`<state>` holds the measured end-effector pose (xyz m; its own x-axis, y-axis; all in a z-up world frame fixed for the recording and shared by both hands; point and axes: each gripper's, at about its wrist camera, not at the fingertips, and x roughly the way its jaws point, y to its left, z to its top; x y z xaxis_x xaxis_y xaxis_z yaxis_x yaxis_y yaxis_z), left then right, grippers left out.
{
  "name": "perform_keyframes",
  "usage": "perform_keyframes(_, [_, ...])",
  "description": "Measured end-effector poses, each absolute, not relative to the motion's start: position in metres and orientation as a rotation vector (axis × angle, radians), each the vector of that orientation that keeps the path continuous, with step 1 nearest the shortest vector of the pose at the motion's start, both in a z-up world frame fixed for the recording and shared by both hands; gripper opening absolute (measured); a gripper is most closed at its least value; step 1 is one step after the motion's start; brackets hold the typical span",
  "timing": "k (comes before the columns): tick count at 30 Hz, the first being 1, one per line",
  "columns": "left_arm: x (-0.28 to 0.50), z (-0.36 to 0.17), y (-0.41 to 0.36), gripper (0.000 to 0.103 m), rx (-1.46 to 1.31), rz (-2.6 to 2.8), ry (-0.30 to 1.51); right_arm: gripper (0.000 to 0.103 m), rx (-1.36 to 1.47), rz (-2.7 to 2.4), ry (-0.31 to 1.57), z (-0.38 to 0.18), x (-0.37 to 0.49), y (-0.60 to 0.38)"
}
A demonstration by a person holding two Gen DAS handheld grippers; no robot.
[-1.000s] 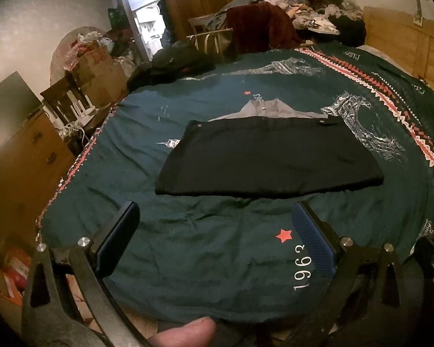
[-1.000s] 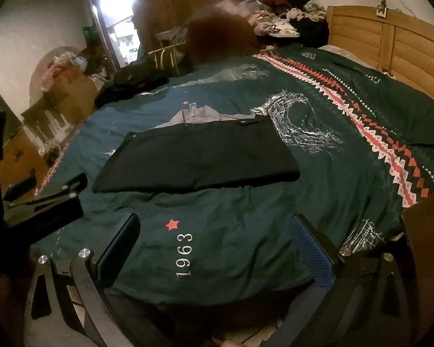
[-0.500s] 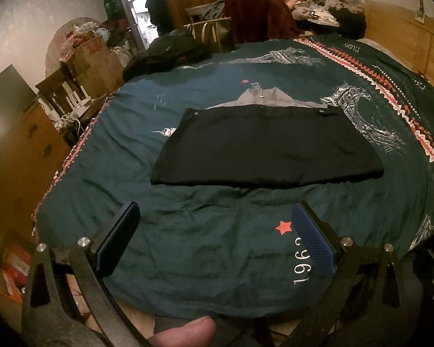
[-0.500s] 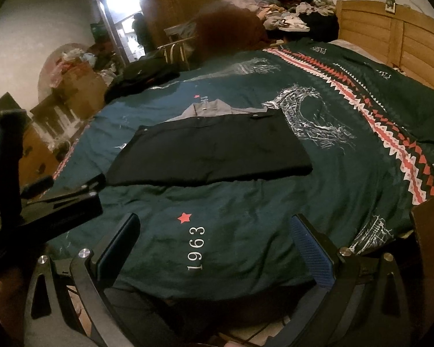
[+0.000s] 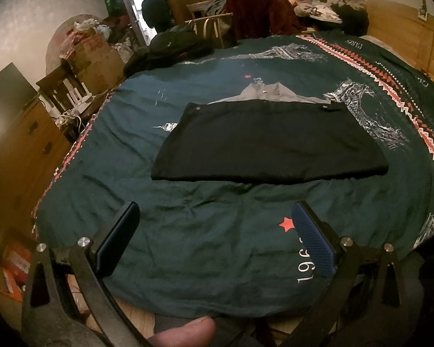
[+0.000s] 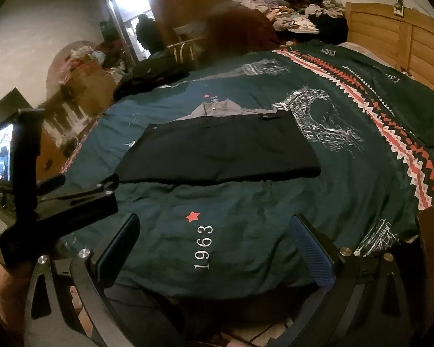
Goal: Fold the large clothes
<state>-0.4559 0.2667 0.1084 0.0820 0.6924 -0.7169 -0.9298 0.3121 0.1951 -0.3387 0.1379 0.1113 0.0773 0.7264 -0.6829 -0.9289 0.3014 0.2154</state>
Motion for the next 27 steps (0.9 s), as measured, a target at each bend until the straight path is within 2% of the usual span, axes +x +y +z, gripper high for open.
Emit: perform_keyframes(27, [-0.4544,0.1018,0.2645,0.103,-0.302,1.297,0.846,0.103,-0.32,1.283,0.79,0.1116,-0.3479,0.1368])
